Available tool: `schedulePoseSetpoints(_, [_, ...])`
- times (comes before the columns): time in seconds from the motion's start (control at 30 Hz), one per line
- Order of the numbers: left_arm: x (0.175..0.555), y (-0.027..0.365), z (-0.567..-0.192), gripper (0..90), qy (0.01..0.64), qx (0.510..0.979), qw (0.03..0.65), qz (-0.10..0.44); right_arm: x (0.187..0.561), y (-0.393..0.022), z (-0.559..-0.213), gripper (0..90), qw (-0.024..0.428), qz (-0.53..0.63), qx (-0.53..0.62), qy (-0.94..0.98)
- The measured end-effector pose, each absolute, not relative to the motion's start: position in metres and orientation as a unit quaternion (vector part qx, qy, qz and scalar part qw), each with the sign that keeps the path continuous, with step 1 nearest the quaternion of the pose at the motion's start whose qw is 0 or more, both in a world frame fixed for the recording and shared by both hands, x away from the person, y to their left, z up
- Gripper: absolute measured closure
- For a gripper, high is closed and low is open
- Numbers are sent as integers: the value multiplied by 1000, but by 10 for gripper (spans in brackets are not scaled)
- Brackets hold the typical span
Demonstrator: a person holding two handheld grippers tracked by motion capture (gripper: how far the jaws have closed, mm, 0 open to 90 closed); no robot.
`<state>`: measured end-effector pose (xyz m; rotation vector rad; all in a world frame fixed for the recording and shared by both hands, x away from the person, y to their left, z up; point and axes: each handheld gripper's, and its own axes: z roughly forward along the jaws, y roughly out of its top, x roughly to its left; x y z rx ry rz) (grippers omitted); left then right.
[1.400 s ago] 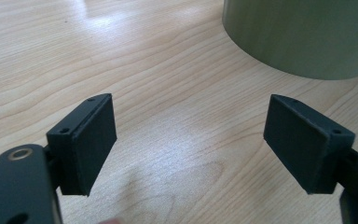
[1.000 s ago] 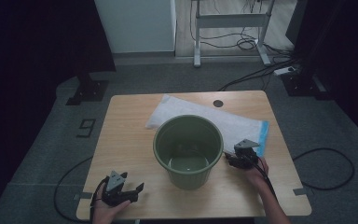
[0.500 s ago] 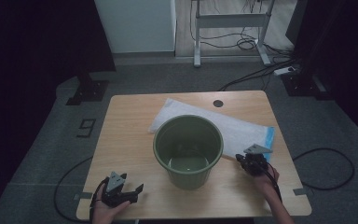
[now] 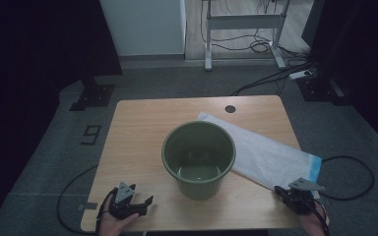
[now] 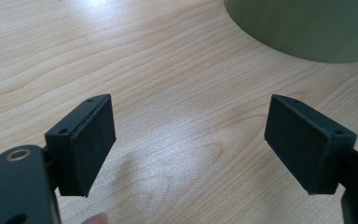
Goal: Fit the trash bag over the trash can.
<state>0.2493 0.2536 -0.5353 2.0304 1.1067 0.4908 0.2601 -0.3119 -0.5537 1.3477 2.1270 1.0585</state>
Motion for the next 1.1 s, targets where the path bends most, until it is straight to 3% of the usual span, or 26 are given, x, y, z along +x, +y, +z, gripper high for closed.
schedulePoseSetpoints(0.1, [249,253,-535,164,434,795,379,193,256,-317,-553,831,208,376,486,761])
schedulePoseSetpoints(0.2, [249,253,-535,163,434,794,379,192,255,-313,-549,611,232,375,483,756])
schedulePoseSetpoints(0.23, [249,253,-535,164,434,794,379,192,255,-313,-549,611,232,375,483,756])
schedulePoseSetpoints(0.27, [249,253,-536,164,435,794,379,192,257,-301,-543,457,248,380,479,752])
schedulePoseSetpoints(0.37, [249,253,-536,164,436,794,377,191,264,-279,-534,369,258,386,466,753])
schedulePoseSetpoints(0.67, [249,254,-536,164,435,795,379,190,323,-205,-527,317,231,404,428,775])
schedulePoseSetpoints(1.1, [251,261,-537,169,446,790,377,188,367,-170,-545,317,221,374,456,777])
